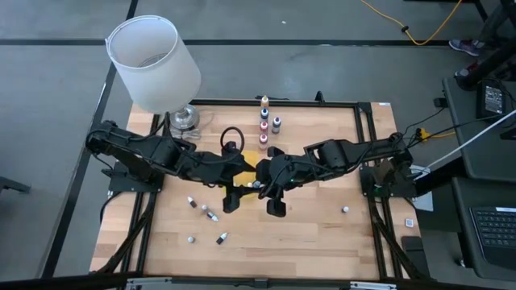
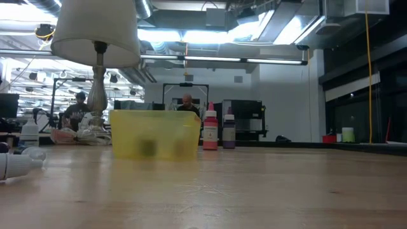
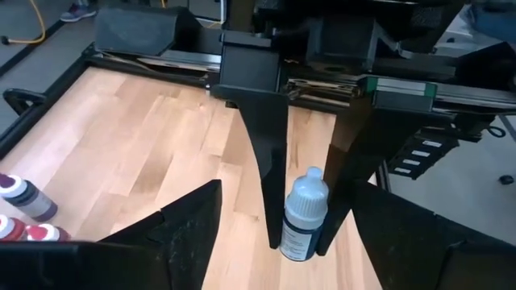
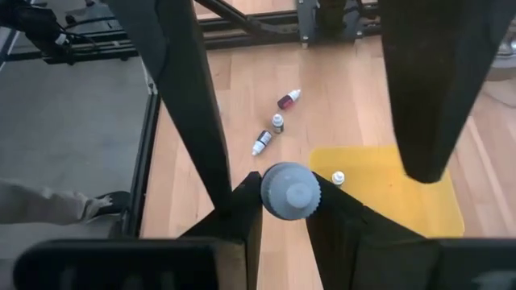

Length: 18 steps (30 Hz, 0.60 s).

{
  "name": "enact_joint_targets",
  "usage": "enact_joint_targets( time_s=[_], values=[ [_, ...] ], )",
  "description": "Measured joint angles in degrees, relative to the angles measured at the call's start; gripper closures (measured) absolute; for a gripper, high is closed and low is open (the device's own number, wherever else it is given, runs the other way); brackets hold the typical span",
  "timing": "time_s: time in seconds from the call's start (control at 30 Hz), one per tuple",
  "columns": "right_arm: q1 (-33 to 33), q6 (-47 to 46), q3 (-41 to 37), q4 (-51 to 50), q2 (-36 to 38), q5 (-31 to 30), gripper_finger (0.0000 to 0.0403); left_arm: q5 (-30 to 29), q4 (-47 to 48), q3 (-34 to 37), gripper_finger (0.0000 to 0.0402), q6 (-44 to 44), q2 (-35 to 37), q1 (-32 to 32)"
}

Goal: Pick & Place food coloring
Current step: Put the small black bottle into the yellow bin

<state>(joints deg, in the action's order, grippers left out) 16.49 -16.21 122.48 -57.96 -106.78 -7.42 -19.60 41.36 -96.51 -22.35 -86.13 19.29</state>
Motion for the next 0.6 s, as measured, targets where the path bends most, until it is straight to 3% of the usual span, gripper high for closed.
enact_joint_targets(
  time_s=[0.6],
  values=[
    [0.0,1.4,0.0,0.1,0.0,-0.1,0.0317,2.9,0.2,0.0,0.0228,-0.9,0.0,0.0]
  ],
)
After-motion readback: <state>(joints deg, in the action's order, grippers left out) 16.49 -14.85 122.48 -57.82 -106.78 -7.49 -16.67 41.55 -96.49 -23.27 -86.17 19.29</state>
